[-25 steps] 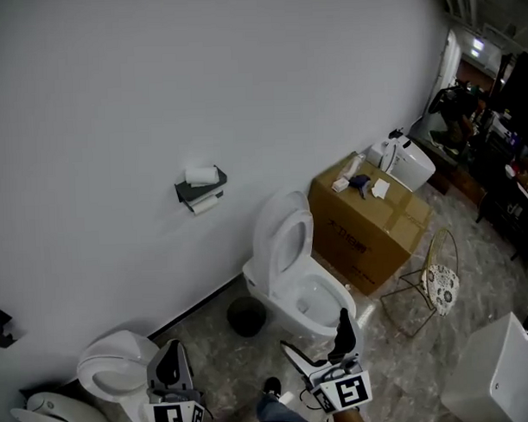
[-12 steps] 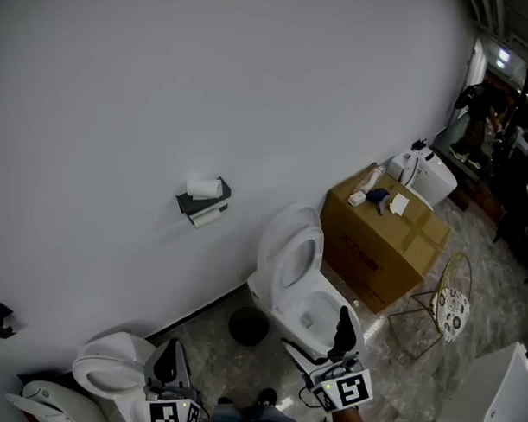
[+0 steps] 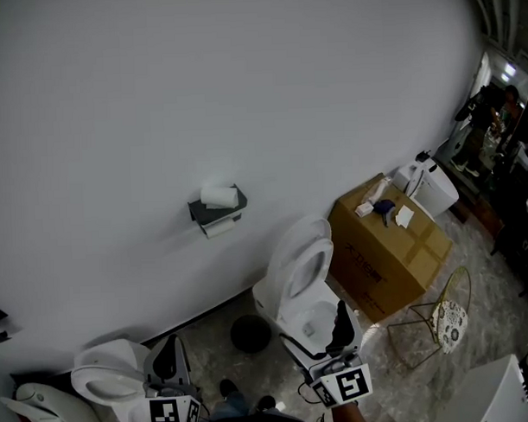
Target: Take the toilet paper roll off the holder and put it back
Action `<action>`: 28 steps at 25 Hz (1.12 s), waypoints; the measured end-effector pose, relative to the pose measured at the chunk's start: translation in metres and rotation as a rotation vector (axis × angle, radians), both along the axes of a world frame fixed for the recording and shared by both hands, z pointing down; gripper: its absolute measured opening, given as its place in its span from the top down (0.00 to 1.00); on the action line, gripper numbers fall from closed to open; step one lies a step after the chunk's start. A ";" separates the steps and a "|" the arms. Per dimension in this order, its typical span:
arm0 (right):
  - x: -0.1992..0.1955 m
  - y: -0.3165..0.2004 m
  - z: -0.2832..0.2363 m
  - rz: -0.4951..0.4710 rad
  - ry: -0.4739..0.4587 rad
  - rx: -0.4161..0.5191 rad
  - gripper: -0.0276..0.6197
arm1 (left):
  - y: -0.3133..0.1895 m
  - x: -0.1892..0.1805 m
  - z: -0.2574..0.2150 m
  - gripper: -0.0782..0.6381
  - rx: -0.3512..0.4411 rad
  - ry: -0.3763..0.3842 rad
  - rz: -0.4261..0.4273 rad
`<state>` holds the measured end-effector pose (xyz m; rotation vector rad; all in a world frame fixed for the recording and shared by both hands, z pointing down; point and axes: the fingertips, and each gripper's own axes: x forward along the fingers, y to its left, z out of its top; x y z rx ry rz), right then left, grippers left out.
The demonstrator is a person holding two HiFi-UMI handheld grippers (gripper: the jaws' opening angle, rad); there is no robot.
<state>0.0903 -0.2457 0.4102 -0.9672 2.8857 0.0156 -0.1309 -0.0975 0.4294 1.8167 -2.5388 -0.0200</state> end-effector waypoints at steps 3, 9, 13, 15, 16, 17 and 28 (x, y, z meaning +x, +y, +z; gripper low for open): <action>-0.023 -0.006 -0.002 0.006 0.001 0.011 0.06 | -0.004 -0.026 -0.001 0.89 0.010 -0.001 -0.002; -0.065 -0.017 -0.005 0.007 -0.002 0.013 0.06 | -0.011 -0.065 0.004 0.89 0.004 0.006 0.004; -0.087 -0.026 -0.007 -0.019 0.003 0.033 0.06 | -0.017 -0.081 0.010 0.89 0.000 0.026 -0.007; -0.096 -0.035 -0.007 -0.037 0.007 0.028 0.06 | -0.020 -0.085 0.013 0.89 -0.005 0.031 -0.009; -0.101 -0.040 -0.007 -0.046 0.009 0.028 0.06 | -0.023 -0.087 0.014 0.89 -0.007 0.032 -0.009; -0.106 -0.046 -0.006 -0.057 0.012 0.029 0.07 | -0.026 -0.088 0.015 0.89 -0.007 0.032 -0.012; -0.167 -0.123 0.009 -0.215 0.093 0.051 0.07 | -0.054 -0.100 0.015 0.89 0.002 0.041 -0.092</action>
